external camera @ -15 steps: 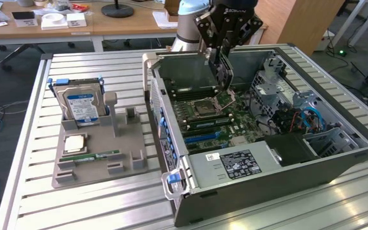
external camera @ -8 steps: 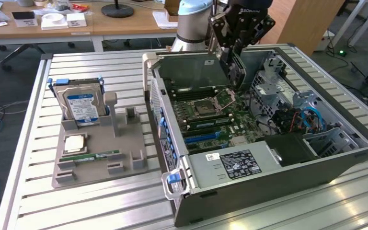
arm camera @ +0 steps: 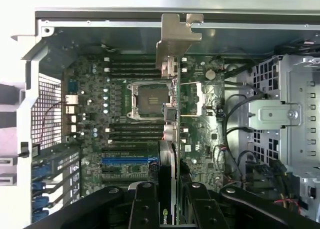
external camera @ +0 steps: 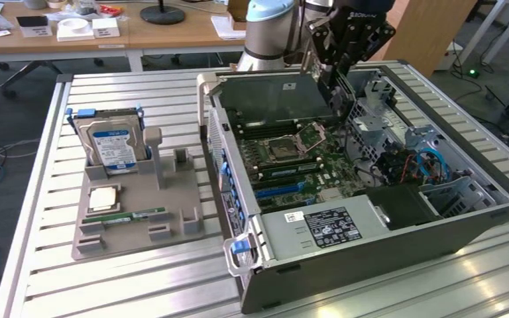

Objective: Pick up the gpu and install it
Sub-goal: 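Pick up the gpu and move the gpu toward the slot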

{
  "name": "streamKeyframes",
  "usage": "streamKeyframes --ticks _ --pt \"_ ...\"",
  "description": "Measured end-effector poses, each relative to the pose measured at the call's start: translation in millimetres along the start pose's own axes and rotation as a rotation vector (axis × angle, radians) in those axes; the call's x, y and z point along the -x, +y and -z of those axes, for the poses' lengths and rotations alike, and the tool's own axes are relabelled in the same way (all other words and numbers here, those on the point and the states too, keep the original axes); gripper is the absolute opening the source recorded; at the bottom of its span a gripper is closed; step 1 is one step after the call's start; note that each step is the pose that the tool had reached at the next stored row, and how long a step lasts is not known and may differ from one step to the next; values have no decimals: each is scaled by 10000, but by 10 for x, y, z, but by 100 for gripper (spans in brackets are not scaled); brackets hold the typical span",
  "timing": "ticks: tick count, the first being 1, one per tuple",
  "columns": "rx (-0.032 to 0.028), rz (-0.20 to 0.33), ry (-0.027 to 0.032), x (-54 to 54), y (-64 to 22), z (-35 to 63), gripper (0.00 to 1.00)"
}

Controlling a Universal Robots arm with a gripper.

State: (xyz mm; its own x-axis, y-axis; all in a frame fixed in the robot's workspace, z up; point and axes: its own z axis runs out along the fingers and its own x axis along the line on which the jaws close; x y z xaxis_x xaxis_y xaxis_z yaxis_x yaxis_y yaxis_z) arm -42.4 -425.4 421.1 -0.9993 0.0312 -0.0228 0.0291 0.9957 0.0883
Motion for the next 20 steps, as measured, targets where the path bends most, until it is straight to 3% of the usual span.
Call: streamKeyframes --ticks 10,20 --pt "8 0 1 266 8 -7 26" --pt "12 1 0 322 10 -9 26"
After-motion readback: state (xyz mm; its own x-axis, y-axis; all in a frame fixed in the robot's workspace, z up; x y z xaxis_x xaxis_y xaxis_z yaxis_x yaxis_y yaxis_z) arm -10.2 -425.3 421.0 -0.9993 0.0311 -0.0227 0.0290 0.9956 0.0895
